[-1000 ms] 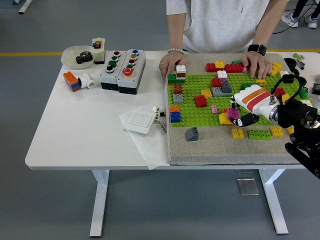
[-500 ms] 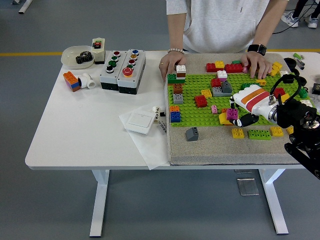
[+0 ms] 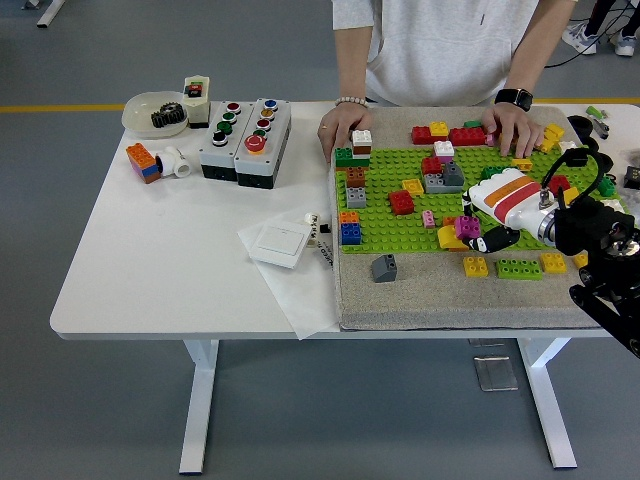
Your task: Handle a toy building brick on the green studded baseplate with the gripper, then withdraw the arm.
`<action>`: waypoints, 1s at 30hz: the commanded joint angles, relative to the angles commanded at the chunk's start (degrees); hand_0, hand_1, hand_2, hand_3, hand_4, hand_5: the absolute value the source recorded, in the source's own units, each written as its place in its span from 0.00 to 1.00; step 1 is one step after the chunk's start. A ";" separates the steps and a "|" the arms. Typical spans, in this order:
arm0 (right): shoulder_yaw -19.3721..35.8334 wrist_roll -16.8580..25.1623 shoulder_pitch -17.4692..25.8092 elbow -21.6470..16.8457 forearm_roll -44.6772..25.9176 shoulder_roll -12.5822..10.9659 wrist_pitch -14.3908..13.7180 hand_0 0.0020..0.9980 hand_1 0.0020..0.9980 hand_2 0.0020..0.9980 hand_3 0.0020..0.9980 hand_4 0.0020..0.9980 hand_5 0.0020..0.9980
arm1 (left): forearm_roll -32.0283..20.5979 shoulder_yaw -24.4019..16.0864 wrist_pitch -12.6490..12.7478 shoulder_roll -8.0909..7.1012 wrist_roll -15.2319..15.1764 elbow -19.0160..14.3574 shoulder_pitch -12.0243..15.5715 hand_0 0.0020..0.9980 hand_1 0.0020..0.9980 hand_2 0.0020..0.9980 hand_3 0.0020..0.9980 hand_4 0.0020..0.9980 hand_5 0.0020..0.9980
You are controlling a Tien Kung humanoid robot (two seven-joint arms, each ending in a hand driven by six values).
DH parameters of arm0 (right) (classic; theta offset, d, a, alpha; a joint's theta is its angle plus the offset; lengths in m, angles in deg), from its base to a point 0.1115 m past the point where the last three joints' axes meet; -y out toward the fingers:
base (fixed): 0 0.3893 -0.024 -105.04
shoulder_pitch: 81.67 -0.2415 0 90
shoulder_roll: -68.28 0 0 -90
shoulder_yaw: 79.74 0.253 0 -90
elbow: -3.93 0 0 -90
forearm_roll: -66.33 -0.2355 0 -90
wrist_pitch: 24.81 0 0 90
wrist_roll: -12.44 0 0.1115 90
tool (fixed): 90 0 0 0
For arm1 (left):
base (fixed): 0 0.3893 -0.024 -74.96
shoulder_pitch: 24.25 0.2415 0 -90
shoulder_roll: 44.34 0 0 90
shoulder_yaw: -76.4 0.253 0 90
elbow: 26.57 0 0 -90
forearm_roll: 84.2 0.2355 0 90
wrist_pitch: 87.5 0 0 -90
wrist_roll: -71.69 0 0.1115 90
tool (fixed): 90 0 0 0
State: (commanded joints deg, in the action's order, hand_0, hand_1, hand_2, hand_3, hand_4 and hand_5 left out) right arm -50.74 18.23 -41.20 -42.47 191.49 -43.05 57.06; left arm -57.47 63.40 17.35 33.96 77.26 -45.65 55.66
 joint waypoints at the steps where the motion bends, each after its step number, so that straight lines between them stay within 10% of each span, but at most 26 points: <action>1: 0.00 -0.01 -0.01 -0.01 -0.03 0.01 -0.09 0.43 0.53 0.62 0.58 0.84 0.36 | 0.03 -0.02 -0.01 0.00 0.01 0.00 0.00 0.82 0.81 0.78 0.62 0.65 0.65; 30: 1.81 -0.03 1.18 -4.12 -0.07 -1.22 -0.18 0.45 0.54 0.65 0.62 0.89 0.35 | 0.95 -0.58 -0.11 0.04 0.39 0.07 0.45 0.82 0.81 0.78 0.62 0.65 0.65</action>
State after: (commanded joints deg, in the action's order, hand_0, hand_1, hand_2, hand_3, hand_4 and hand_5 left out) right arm -48.94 18.20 -40.02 -46.60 191.41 -44.27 56.87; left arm -56.52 62.82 17.24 34.00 77.65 -45.58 56.11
